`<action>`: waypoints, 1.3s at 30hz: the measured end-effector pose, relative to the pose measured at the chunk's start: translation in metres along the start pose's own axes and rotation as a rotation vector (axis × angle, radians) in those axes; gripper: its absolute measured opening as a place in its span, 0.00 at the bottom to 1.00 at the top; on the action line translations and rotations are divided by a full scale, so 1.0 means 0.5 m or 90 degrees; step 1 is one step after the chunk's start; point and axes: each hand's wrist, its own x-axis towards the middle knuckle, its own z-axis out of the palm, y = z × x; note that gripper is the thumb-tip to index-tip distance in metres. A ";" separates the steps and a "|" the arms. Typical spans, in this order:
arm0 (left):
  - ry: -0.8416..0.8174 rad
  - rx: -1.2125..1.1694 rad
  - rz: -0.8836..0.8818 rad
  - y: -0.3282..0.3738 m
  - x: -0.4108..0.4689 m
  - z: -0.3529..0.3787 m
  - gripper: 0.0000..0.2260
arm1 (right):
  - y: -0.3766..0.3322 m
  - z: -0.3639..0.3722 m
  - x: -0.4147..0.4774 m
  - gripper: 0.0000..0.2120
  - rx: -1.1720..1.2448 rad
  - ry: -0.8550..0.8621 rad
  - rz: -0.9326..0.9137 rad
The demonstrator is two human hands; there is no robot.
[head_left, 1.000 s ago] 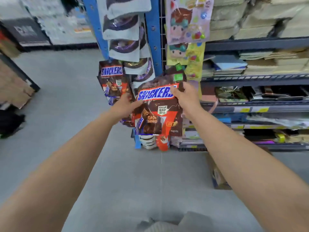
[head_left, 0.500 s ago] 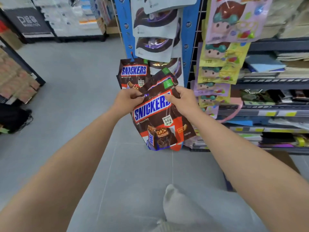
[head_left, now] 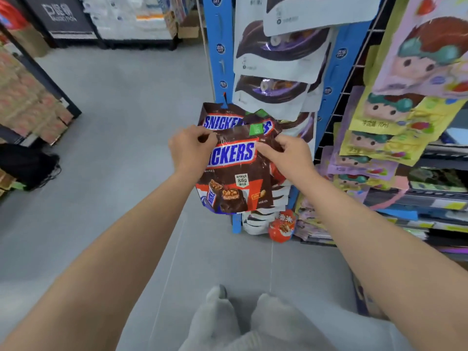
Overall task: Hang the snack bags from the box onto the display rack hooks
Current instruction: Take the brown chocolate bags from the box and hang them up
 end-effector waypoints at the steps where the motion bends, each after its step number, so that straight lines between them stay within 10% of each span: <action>1: 0.009 0.010 0.016 -0.002 0.020 -0.004 0.12 | 0.000 -0.003 0.002 0.17 -0.026 0.038 -0.020; 15: -0.015 0.085 0.139 0.040 0.191 0.025 0.13 | 0.069 -0.022 -0.017 0.10 -0.156 0.447 0.003; 39: -0.157 0.097 -0.008 0.046 0.269 0.050 0.13 | 0.073 -0.023 -0.019 0.12 -0.113 0.508 0.012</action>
